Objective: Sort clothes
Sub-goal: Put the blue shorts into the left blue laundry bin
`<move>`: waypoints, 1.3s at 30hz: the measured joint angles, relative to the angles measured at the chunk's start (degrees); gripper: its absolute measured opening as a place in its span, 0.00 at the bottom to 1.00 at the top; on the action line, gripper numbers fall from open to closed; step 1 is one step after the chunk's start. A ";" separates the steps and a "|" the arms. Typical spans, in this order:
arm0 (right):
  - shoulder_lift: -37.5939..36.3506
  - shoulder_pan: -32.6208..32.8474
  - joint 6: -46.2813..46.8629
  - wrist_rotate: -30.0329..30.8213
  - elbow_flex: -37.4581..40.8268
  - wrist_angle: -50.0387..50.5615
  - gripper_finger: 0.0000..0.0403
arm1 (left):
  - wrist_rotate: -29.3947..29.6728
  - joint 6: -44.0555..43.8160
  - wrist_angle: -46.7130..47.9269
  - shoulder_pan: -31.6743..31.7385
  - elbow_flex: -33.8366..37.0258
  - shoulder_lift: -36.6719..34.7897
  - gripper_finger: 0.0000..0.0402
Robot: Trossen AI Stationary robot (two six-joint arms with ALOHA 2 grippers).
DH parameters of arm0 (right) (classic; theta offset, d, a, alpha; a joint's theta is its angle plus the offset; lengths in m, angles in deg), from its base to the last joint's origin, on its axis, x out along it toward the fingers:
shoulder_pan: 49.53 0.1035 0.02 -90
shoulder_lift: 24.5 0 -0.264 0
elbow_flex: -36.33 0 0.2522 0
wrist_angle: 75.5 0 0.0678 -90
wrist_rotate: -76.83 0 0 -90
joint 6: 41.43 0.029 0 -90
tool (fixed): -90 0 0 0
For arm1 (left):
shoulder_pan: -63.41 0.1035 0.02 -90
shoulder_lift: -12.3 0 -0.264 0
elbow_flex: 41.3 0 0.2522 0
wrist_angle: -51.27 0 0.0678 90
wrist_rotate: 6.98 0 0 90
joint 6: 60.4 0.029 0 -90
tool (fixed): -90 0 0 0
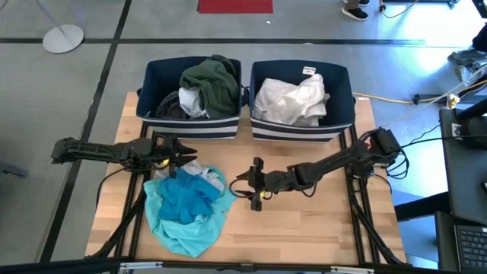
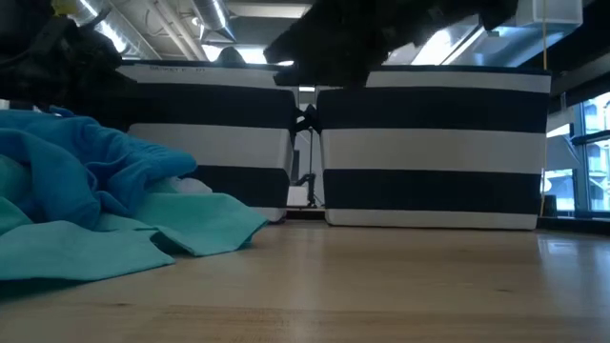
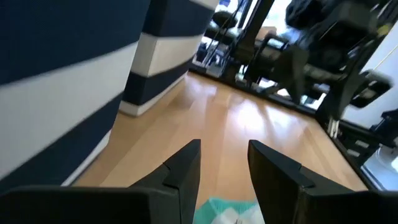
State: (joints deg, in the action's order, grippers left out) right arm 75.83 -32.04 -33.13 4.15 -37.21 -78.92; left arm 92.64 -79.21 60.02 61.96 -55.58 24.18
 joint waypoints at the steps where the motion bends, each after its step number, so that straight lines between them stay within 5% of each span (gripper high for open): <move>1: 0.00 -0.01 0.31 0.02 0.50 -0.45 0.59 | 0.00 0.43 -0.92 0.03 0.00 -0.03 0.31; 13: 4.98 -0.70 0.32 0.58 -0.32 -5.99 0.67 | 0.04 -0.13 1.14 0.04 -0.41 -0.02 0.31; 22: 17.70 -3.11 -4.31 -3.83 -12.34 -7.26 0.74 | -0.38 -0.43 4.20 0.00 -0.55 0.07 0.31; 32: 30.26 -4.89 -10.17 -6.40 -31.44 -2.22 0.69 | 1.07 -3.16 3.81 0.02 -0.55 0.33 0.31; 39: 34.87 -5.31 -10.16 -4.52 -35.11 0.32 0.58 | 1.12 -0.83 3.58 0.04 -0.52 0.28 0.31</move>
State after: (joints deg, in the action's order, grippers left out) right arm 110.70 -37.35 -43.28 -0.37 -72.32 -78.61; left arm 93.75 -80.04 63.60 62.00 -56.10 24.46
